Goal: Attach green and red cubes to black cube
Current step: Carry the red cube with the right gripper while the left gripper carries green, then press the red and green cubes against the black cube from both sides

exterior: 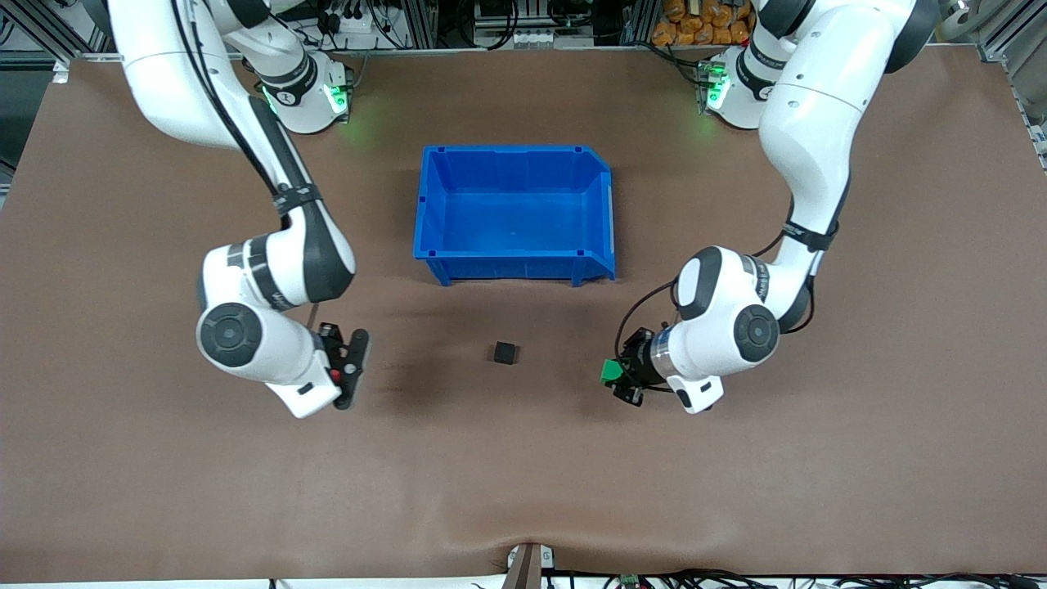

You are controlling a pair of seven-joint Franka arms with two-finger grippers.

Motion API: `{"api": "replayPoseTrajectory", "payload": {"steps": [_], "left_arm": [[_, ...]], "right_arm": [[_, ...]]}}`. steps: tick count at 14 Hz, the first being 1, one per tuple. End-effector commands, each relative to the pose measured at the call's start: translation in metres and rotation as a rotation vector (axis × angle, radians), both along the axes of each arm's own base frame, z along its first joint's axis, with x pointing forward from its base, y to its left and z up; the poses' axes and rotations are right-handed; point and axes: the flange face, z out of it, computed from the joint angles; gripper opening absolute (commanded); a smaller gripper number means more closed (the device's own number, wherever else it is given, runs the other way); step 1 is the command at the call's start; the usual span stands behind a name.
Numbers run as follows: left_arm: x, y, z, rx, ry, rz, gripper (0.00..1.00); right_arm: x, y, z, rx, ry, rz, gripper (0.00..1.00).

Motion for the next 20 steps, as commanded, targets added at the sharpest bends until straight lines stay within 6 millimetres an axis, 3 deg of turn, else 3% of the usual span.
{"api": "replayPoseTrajectory", "payload": {"steps": [1,3,6,8,13,17,20], "left_arm": [[-0.004,-0.04,-0.012,-0.033,-0.022,0.093,0.0],[-0.009,-0.068,-0.022,-0.044,-0.01,0.12,0.0],[-0.015,-0.079,-0.039,-0.06,0.027,0.163,0.0],[-0.027,-0.096,-0.048,-0.069,0.047,0.18,0.0],[-0.037,-0.109,-0.056,-0.061,0.074,0.204,0.0],[-0.042,-0.113,-0.063,-0.056,0.085,0.201,0.0],[-0.047,-0.121,-0.063,-0.055,0.094,0.219,0.0]], "right_arm": [[0.007,0.035,-0.013,0.048,0.01,0.001,0.0],[0.002,0.062,-0.022,0.048,0.008,-0.012,0.0],[-0.004,0.08,-0.03,0.04,0.012,-0.034,0.0],[-0.01,0.093,-0.039,0.037,0.011,-0.018,0.0],[-0.014,0.1,-0.052,0.037,0.022,-0.022,0.0],[-0.033,0.133,-0.065,0.029,0.043,-0.077,0.0],[-0.035,0.137,-0.075,0.027,0.045,-0.071,0.0]]}}
